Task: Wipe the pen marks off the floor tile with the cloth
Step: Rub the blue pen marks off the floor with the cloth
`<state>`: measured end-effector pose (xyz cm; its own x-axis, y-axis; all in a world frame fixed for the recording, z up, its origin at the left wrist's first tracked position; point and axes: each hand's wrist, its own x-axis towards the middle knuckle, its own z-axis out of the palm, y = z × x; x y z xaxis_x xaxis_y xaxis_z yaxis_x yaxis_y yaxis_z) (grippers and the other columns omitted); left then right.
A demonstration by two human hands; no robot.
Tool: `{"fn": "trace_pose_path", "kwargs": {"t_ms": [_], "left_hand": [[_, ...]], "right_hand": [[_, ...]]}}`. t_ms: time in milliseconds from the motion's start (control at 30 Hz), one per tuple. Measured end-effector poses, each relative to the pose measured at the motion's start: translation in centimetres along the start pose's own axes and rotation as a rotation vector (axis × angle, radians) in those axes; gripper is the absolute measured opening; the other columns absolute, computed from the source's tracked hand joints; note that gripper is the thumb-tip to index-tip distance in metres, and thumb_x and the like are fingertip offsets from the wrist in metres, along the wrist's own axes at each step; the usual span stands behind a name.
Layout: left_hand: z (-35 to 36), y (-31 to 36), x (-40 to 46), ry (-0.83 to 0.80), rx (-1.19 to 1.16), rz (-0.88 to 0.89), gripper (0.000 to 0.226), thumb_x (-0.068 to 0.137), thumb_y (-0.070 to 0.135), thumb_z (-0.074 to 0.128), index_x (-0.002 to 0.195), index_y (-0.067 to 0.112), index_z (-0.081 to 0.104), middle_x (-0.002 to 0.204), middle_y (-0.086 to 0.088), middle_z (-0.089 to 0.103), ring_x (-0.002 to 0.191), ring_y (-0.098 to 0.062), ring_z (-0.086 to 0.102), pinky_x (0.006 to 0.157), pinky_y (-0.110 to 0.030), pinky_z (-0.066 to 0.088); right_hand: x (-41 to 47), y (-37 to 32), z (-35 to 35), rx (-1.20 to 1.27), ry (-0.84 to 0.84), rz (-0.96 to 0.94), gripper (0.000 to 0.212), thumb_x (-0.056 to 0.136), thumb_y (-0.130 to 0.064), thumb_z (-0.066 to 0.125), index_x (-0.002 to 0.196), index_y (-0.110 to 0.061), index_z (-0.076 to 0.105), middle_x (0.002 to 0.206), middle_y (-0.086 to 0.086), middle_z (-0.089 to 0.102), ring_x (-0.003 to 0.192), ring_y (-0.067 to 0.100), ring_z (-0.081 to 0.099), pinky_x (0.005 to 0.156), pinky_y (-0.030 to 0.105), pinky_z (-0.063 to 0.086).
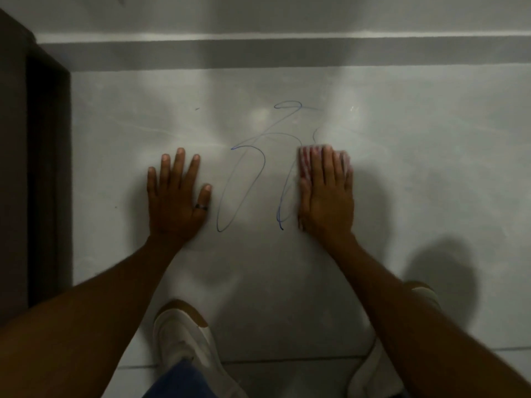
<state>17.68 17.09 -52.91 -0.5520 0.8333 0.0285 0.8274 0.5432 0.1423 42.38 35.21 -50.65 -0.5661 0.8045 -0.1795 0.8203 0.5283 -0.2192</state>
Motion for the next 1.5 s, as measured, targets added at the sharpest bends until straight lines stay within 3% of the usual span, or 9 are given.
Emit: {"fn": "trace_pose_path", "kwargs": {"t_ms": [267, 400, 533, 633, 767, 1033, 1167, 1400, 1500], "left_hand": [[0.6, -0.4, -0.1, 0.011, 0.011, 0.001, 0.069, 0.109, 0.057, 0.035, 0.171, 0.028, 0.029, 0.180, -0.008, 0.026, 0.167, -0.036, 0.021, 0.135, -0.057, 0.014], [0.8, -0.4, -0.1, 0.027, 0.010, 0.004, 0.069, 0.109, 0.057, 0.035, 0.172, 0.030, 0.026, 0.180, -0.007, 0.025, 0.167, -0.035, 0.020, 0.135, -0.057, 0.013], [1.0, -0.4, -0.1, 0.025, -0.006, -0.003, 0.068, 0.108, 0.054, 0.038, 0.171, 0.030, 0.029, 0.180, -0.006, 0.026, 0.167, -0.034, 0.020, 0.135, -0.057, 0.013], [0.9, -0.3, -0.1, 0.021, -0.026, -0.010, 0.068, 0.107, 0.053, 0.041, 0.170, 0.028, 0.033, 0.180, -0.007, 0.027, 0.167, -0.034, 0.020, 0.135, -0.057, 0.011], [0.9, -0.3, -0.1, 0.024, -0.032, -0.011, 0.067, 0.108, 0.051, 0.043, 0.169, 0.026, 0.035, 0.179, -0.008, 0.029, 0.166, -0.036, 0.023, 0.135, -0.059, 0.015], [0.8, -0.5, -0.2, 0.028, -0.003, -0.001, 0.067, 0.110, 0.057, 0.035, 0.170, 0.029, 0.032, 0.180, -0.007, 0.027, 0.167, -0.035, 0.022, 0.135, -0.058, 0.015], [0.7, -0.5, -0.1, 0.035, -0.003, -0.006, 0.067, 0.109, 0.055, 0.040, 0.170, 0.028, 0.033, 0.179, -0.007, 0.029, 0.166, -0.035, 0.023, 0.135, -0.058, 0.016], [0.3, -0.2, 0.0, 0.027, -0.014, -0.004, 0.067, 0.108, 0.053, 0.041, 0.169, 0.027, 0.035, 0.179, -0.007, 0.029, 0.166, -0.035, 0.024, 0.134, -0.059, 0.018], [0.2, -0.1, 0.0, 0.027, -0.031, -0.017, 0.066, 0.107, 0.050, 0.046, 0.168, 0.025, 0.039, 0.178, -0.008, 0.032, 0.166, -0.036, 0.025, 0.134, -0.060, 0.020]], "right_hand": [[13.6, -1.8, -2.3, 0.101, 0.000, 0.094, 0.066, 0.114, -0.045, 0.023, 0.170, -0.015, 0.010, 0.181, 0.012, 0.007, 0.168, 0.035, -0.001, 0.138, 0.054, 0.006], [4.3, -3.9, -0.4, 0.063, 0.036, 0.038, 0.062, 0.114, -0.036, 0.031, 0.170, -0.015, 0.015, 0.180, 0.014, 0.012, 0.167, 0.033, 0.001, 0.136, 0.057, 0.011], [-11.0, -5.2, 2.8, 0.058, -0.122, -0.021, 0.063, 0.113, -0.041, 0.025, 0.170, -0.014, 0.017, 0.179, 0.017, 0.010, 0.168, 0.037, 0.003, 0.133, 0.060, 0.016], [-14.8, -5.5, 4.1, 0.070, -0.142, -0.017, 0.064, 0.112, -0.040, 0.033, 0.168, -0.011, 0.025, 0.177, 0.017, 0.020, 0.166, 0.038, 0.012, 0.132, 0.061, 0.023], [-8.4, -5.6, 3.1, 0.091, -0.027, -0.005, 0.066, 0.110, -0.035, 0.046, 0.168, -0.012, 0.026, 0.177, 0.017, 0.022, 0.166, 0.039, 0.013, 0.134, 0.058, 0.022], [11.4, -5.5, -1.0, 0.109, -0.028, 0.009, 0.065, 0.115, -0.042, 0.026, 0.170, -0.013, 0.007, 0.181, 0.012, 0.004, 0.168, 0.034, -0.002, 0.138, 0.052, 0.004], [14.7, -6.2, -1.4, 0.119, -0.032, 0.077, 0.066, 0.114, -0.044, 0.023, 0.170, -0.014, 0.007, 0.181, 0.012, 0.005, 0.168, 0.035, -0.002, 0.138, 0.052, 0.004], [1.0, -8.8, 1.1, 0.093, -0.117, -0.135, 0.066, 0.112, -0.044, 0.022, 0.171, -0.021, 0.002, 0.181, 0.009, -0.002, 0.168, 0.033, -0.007, 0.137, 0.055, 0.007], [-2.8, -7.6, 2.1, 0.102, -0.151, -0.261, 0.067, 0.110, -0.044, 0.027, 0.171, -0.023, 0.010, 0.181, 0.006, 0.006, 0.168, 0.028, -0.001, 0.137, 0.053, 0.011]]}}
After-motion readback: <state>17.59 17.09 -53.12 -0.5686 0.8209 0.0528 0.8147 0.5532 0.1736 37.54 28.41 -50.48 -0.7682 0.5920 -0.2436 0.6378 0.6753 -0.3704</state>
